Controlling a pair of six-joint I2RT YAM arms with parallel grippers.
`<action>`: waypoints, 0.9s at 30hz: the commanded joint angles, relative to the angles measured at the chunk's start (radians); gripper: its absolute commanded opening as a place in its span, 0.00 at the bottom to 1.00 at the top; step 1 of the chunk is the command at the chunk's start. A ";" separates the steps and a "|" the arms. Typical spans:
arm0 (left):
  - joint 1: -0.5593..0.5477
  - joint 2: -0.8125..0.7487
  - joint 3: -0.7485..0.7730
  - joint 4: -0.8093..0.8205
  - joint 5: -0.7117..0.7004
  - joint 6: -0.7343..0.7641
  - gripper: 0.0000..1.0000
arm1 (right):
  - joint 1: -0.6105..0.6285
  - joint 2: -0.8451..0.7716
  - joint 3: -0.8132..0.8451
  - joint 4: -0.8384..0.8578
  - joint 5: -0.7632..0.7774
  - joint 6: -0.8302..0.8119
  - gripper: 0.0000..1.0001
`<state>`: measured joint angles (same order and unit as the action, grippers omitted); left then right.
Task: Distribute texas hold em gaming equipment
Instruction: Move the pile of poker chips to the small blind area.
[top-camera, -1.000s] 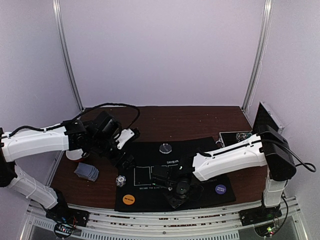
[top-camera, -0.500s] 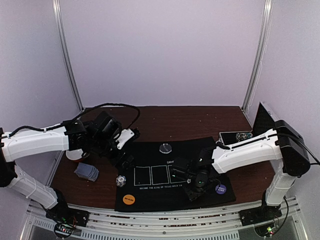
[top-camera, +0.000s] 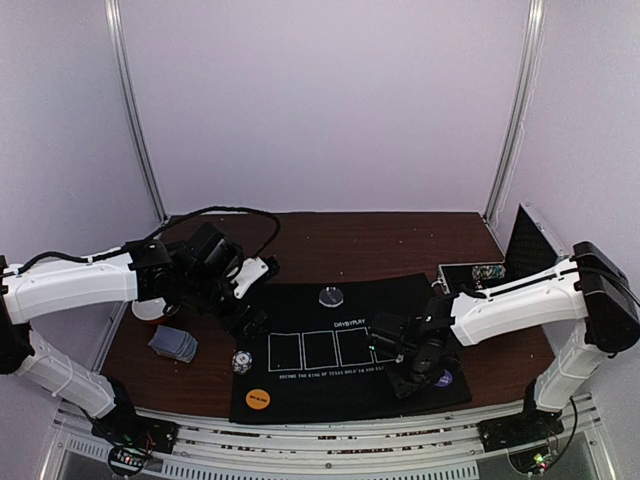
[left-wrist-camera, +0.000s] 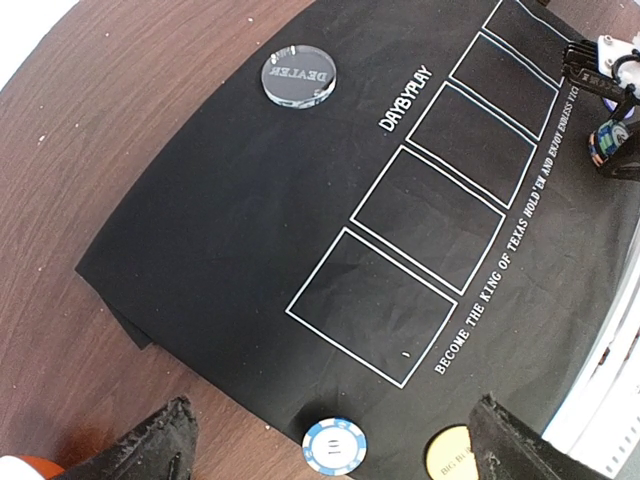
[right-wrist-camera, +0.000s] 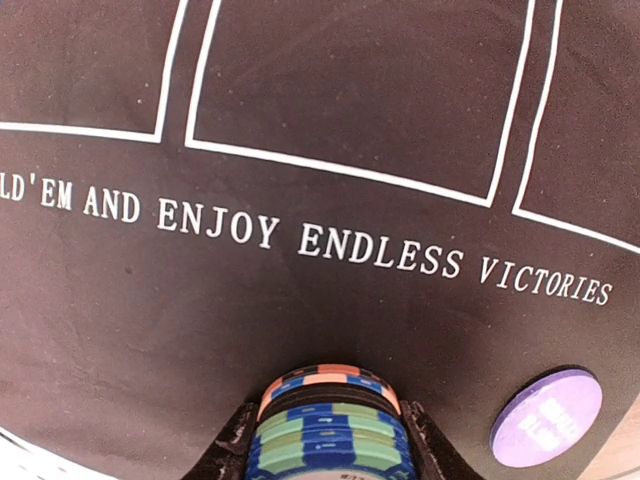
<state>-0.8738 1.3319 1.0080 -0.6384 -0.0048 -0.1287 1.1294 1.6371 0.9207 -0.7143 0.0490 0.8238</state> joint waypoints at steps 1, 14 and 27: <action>0.006 -0.024 -0.006 0.013 -0.012 0.015 0.98 | -0.010 0.009 -0.051 -0.080 -0.009 0.016 0.18; 0.010 -0.037 0.003 -0.014 -0.029 0.003 0.98 | -0.010 -0.002 0.050 -0.150 -0.002 -0.017 0.72; 0.149 -0.071 0.074 -0.164 -0.083 -0.026 0.98 | -0.018 -0.080 0.415 -0.316 0.109 -0.185 1.00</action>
<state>-0.7792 1.2949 1.0348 -0.7429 -0.0593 -0.1337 1.1194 1.6085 1.2568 -0.9634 0.0982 0.7246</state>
